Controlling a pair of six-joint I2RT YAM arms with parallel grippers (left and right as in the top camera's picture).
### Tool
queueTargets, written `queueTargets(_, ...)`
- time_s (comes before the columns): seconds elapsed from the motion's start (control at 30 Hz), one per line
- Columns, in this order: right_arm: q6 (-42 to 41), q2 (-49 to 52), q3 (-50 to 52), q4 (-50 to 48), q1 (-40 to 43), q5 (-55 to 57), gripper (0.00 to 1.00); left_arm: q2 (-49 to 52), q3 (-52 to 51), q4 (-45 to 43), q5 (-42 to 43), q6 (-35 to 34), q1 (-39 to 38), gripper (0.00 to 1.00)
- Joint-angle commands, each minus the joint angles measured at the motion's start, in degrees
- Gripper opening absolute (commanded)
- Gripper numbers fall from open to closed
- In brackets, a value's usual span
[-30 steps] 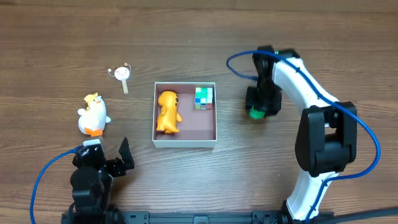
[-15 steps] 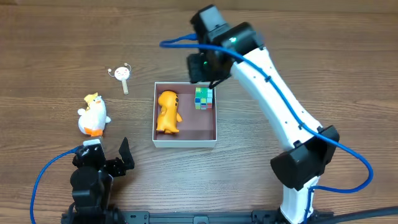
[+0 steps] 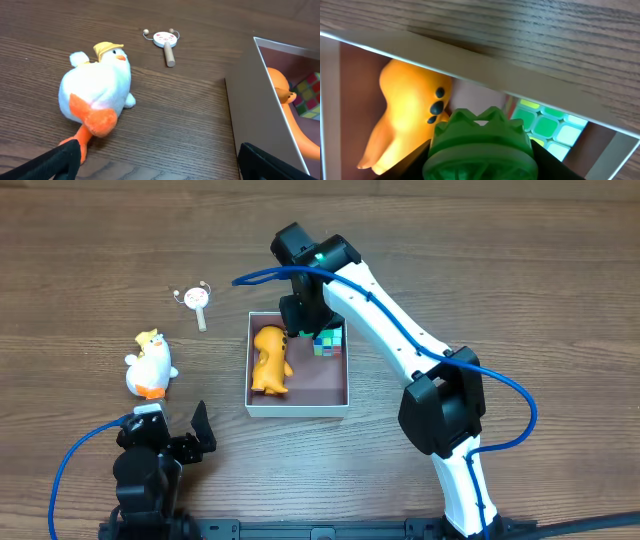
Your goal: Pack container
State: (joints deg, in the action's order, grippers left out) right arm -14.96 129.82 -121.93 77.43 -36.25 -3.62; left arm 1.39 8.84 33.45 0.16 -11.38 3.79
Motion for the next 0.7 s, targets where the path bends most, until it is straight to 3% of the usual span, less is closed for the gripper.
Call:
queueTargets(0.0, 0.20, 1.11, -1.07, -0.63, -0.26, -3.10, 0.56, -0.13, -0.17, -0.09, -0.72, 1.11, 0.42, 1.00)
queueTargets(0.47, 0.22, 2.12, 0.22, -0.61, -0.26, -2.58, 0.61, -0.13, -0.17, -0.09, -0.72, 1.11, 0.42, 1.00)
queueTargets(0.57, 0.22, 2.05, -2.71, 2.08, 0.17, -2.45, 0.64, -0.13, -0.17, -0.09, -0.74, 1.11, 0.42, 1.00)
queueTargets(0.67, 0.17, 1.88, -12.00, 7.72, 2.23, -1.62, 0.66, -0.13, -0.17, -0.09, -0.74, 1.11, 0.42, 1.00)
